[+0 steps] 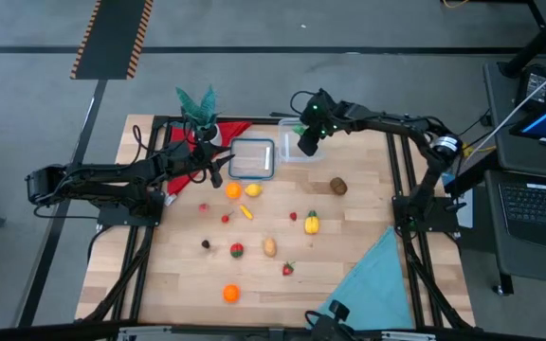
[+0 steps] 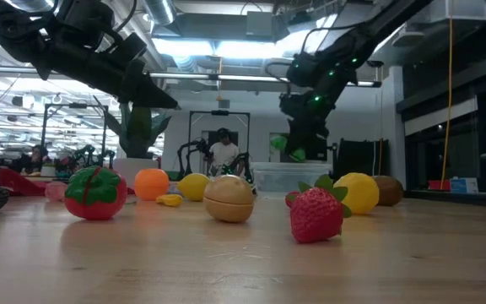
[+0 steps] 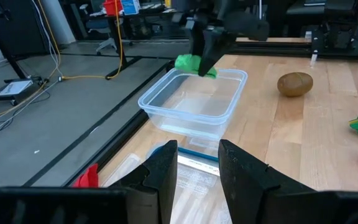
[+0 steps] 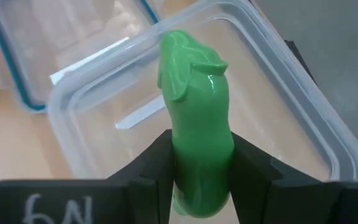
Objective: Pick and placing Produce into tupperware
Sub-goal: Put the green peas into the transparent bin
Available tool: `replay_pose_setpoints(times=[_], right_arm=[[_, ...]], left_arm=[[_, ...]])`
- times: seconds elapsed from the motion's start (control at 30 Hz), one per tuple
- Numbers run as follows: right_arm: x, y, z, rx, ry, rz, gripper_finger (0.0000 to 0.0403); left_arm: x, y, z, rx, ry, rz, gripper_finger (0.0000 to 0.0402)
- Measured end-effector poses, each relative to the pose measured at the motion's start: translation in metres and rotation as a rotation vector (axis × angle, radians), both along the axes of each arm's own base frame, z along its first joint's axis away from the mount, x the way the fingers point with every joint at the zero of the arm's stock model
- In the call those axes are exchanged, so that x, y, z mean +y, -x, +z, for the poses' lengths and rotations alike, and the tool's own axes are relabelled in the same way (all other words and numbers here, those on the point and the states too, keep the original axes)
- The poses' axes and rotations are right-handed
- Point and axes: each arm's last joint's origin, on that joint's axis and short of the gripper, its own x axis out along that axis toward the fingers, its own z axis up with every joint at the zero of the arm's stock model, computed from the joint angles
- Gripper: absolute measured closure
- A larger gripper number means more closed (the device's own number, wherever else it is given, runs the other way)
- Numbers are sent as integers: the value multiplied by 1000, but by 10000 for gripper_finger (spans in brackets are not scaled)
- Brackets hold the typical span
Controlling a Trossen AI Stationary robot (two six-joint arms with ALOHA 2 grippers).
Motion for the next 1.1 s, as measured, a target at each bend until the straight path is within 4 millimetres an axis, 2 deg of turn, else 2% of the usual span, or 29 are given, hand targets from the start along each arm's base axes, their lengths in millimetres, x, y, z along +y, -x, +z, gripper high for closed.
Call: replay_pose_setpoints(times=[0.27, 0.5, 0.77, 1.1], right_arm=[[-13, -16, -15, 120, -32, 9, 283], [-15, -11, -30, 242, -29, -34, 283], [-15, -11, -30, 249, -22, -44, 282], [-16, -11, -30, 245, -17, -44, 234]], left_arm=[[0, 0, -2, 16, 7, 0, 292], [0, 0, -2, 18, 8, 0, 292], [0, 0, -2, 19, 9, 0, 292], [0, 1, -2, 22, 10, 0, 292]])
